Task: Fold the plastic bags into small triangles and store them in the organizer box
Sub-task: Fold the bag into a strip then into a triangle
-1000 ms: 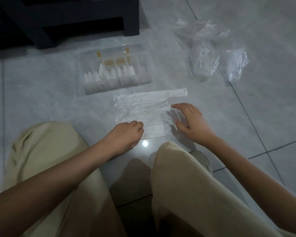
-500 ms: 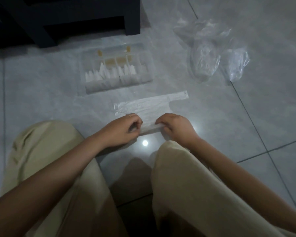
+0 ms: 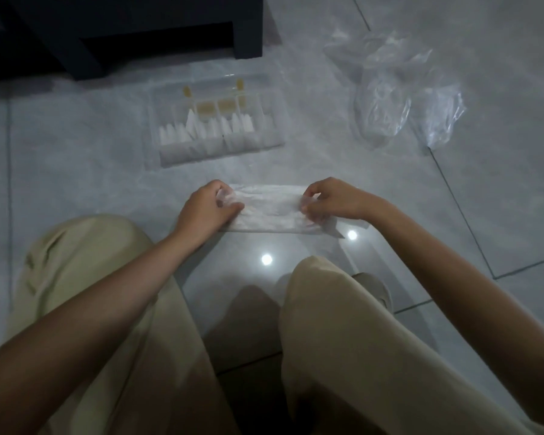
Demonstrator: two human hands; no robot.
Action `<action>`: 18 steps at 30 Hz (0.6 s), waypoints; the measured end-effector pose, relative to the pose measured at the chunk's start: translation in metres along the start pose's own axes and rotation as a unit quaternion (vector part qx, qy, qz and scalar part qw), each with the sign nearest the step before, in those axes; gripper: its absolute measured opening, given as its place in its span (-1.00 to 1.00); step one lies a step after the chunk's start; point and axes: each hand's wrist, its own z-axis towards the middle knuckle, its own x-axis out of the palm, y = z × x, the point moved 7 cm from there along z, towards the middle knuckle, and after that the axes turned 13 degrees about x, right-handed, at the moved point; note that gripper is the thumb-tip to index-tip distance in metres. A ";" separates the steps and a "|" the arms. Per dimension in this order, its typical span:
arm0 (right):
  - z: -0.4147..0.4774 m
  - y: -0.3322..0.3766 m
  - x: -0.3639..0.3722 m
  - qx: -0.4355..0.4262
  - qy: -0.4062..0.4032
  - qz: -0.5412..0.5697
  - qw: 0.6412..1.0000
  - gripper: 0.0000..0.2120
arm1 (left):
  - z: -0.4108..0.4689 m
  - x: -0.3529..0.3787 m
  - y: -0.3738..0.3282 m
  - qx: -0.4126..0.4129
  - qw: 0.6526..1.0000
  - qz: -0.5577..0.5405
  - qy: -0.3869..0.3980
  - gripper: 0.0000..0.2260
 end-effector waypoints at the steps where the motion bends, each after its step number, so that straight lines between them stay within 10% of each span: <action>1: 0.002 -0.002 -0.005 0.004 -0.009 -0.023 1.000 -0.90 | 0.002 0.000 0.000 -0.001 1.000 0.004 -0.010 -0.75; 18: 0.025 -0.027 -0.041 0.080 -0.181 -0.092 0.976 -0.69 | 0.006 0.002 -0.018 0.079 0.992 0.085 -0.041 -0.82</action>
